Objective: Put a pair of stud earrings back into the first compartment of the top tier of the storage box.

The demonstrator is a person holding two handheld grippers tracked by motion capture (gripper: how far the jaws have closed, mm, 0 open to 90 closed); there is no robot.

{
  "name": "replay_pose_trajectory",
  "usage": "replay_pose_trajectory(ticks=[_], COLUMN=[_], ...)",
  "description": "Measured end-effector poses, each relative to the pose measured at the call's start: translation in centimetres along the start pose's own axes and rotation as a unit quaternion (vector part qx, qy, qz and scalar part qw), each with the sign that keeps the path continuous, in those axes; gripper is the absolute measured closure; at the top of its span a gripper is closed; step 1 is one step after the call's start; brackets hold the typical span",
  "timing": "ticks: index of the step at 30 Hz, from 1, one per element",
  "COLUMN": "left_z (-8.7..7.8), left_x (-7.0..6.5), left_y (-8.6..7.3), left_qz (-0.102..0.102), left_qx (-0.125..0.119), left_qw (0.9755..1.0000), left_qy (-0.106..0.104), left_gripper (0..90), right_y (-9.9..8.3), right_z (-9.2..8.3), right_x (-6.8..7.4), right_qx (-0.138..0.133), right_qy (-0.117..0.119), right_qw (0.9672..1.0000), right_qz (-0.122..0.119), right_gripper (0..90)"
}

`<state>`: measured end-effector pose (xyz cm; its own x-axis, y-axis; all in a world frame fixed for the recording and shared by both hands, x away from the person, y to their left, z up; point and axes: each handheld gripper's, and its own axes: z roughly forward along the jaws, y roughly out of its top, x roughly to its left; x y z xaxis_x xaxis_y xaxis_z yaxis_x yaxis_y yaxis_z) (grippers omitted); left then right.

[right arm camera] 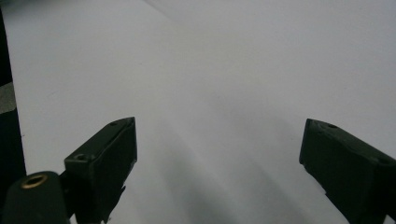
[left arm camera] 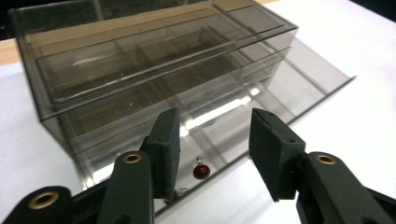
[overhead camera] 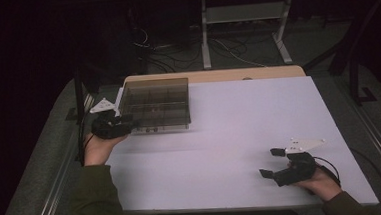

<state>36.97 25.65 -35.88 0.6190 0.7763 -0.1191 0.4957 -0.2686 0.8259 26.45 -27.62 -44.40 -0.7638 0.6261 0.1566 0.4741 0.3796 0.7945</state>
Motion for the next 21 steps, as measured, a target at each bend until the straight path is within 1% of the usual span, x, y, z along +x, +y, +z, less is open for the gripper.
replay_pose_trajectory(ticks=[3, 7, 10, 14, 17, 21], left_z=[-0.1, 0.0, 0.2, 0.3, 0.4, 0.6], left_x=[-0.7, -1.8, -2.7, -3.8, -4.7, -5.8], left_y=[0.0, -0.1, -0.4, -1.1, -1.7, -2.7], left_qz=[0.006, 0.01, 0.02, 0.029, 0.033, 0.039], left_qx=[-0.006, -0.009, -0.009, -0.009, -0.012, -0.018], left_qw=[0.9999, 0.9995, 0.999, 0.9986, 0.9978, 0.9968], left_qy=[-0.014, -0.03, -0.039, -0.044, -0.055, -0.068], left_gripper=[46.5, 44.0, 41.3, 35.1, 32.4, 26.2], right_y=[0.0, 0.0, 0.0, 0.0, 0.0, 0.0], right_z=[0.0, 0.0, 0.0, 0.0, 0.0, 0.0], right_x=[0.0, 0.0, 0.1, 0.0, 0.0, 0.1], right_qx=[0.0, -0.001, 0.0, 0.0, 0.0, 0.0], right_qy=[0.0, 0.0, 0.0, 0.001, 0.0, -0.001], right_qw=[1.0, 1.0, 1.0, 1.0, 1.0, 1.0], right_qz=[-0.001, -0.001, -0.001, -0.002, -0.002, 0.0], right_gripper=[10.6, 10.6, 10.6, 10.6, 10.6, 10.6])
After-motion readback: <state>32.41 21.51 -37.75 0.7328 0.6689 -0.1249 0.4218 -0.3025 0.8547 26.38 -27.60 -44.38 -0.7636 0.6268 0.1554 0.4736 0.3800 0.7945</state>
